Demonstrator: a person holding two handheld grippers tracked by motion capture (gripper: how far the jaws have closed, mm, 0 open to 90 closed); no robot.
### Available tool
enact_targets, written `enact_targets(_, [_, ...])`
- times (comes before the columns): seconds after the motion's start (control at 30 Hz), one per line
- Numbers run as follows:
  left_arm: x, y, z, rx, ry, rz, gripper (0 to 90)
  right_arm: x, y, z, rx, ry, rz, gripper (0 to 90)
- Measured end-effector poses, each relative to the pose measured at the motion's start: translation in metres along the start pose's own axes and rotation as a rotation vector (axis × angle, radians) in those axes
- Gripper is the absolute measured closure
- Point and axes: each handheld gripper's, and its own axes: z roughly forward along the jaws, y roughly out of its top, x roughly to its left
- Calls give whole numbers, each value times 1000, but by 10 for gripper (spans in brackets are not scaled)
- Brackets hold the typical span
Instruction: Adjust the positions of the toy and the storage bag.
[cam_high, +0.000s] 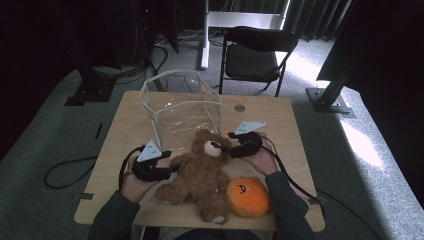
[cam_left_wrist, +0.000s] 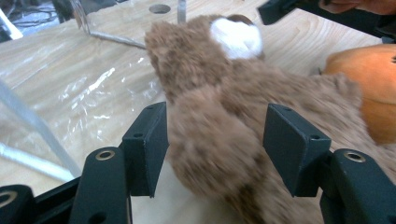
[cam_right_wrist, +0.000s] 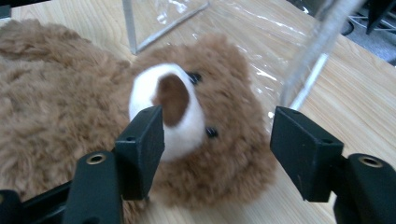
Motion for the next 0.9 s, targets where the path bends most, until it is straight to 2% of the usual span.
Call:
enact_targets(0.07, [-11, -5, -4, -8, -7, -1, 405, 3, 4, 4, -3, 11, -4, 296])
enact_targets(0.1, [-11, -5, -4, -8, -7, -1, 399, 3, 4, 4, -3, 11, -4, 296])
enact_targets(0.17, [-22, -7, -5, -12, -17, 9, 388, 8, 11, 13, -4, 24, -15, 254])
enact_targets(0.23, [-36, -10, -5, -5, -39, 31, 376, 12, 15, 20, 1, 16, -32, 235])
enact_targets(0.27, [-36, -10, -5, -5, -39, 31, 374, 12, 15, 20, 1, 16, -32, 235])
enact_targets(0.3, [-41, -11, -3, 9, -55, 36, 374, 13, 17, 23, 1, 21, -36, 228])
enact_targets(0.37, [-49, -13, 3, 55, -50, 72, 369, 16, 20, 31, 18, 38, -42, 226])
enact_targets(0.4, [-50, -14, 5, 69, -53, 78, 369, 17, 20, 35, 29, 38, -49, 242])
enact_targets(0.47, [-50, -18, 12, 94, -30, 95, 392, 18, 18, 40, 62, 26, -65, 329])
enact_targets(0.5, [-48, -20, 16, 106, -30, 99, 399, 18, 16, 42, 74, 27, -56, 346])
enact_targets(0.57, [-44, -22, 24, 124, -17, 97, 406, 18, 14, 40, 69, 26, -42, 397])
enact_targets(0.67, [-37, -20, 31, 138, 14, 103, 425, 17, 12, 36, 85, -6, -40, 450])
enact_targets(0.87, [-18, -8, 46, 140, 35, 106, 424, 9, 1, 18, 114, -76, 43, 462])
enact_targets(0.9, [-18, -8, 46, 140, 35, 106, 420, 9, 1, 18, 114, -76, 43, 462])
